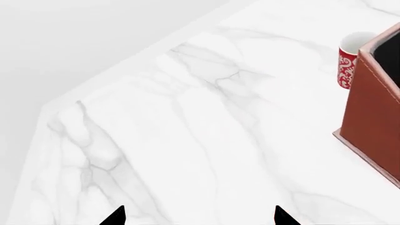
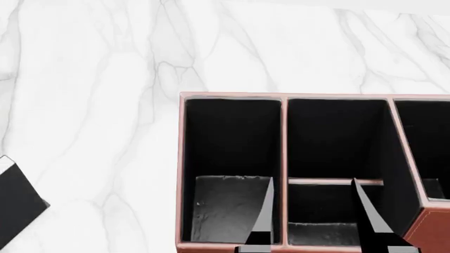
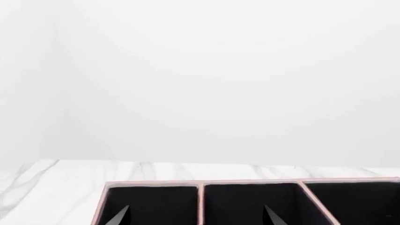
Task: Pick up the book and place it in the left compartment of the caddy.
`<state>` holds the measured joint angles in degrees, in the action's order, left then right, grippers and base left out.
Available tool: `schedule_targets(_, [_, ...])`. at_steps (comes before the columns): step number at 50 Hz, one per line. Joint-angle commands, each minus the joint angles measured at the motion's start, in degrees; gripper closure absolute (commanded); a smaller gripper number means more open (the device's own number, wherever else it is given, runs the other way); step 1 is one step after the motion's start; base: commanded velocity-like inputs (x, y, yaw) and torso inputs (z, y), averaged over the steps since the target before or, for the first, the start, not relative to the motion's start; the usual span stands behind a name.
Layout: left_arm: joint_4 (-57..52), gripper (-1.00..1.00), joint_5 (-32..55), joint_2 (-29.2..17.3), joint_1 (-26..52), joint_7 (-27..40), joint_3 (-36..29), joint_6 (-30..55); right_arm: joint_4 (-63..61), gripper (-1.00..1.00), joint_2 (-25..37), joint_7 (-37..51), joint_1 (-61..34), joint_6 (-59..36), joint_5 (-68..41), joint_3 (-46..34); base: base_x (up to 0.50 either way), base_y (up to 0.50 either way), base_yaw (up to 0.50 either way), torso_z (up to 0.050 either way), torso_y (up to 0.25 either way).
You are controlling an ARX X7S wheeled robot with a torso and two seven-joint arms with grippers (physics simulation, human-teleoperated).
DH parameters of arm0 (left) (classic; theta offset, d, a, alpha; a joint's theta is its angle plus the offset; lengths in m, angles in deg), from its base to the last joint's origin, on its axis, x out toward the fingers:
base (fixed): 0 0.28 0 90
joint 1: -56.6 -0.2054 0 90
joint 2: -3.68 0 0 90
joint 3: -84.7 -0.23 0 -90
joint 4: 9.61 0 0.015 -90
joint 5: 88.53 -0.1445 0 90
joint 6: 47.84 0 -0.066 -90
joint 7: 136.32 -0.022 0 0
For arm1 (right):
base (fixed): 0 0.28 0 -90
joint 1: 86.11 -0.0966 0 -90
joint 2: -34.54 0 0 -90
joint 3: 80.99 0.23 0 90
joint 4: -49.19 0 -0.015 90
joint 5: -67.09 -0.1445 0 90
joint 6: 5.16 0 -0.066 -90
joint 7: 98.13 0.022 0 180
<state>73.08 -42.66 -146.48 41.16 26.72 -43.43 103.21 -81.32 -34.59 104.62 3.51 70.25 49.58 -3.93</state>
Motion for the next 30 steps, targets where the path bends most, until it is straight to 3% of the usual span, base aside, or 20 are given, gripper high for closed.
schedule_targets(1, [-0.3,-1.00,1.3,1.2,-0.3,-2.6,1.8,-1.1,0.3,-1.00,-0.9,-1.2,0.0,0.4,1.3,1.1,0.00,0.00,0.00,0.000,0.000])
schedule_targets(30, [-0.3,-1.00,1.4,1.2,-0.3,-2.6,1.8,-1.1,0.4,-1.00,-0.5,-0.7,-0.2,0.6,1.0,0.7,0.00,0.00,0.00,0.000,0.000])
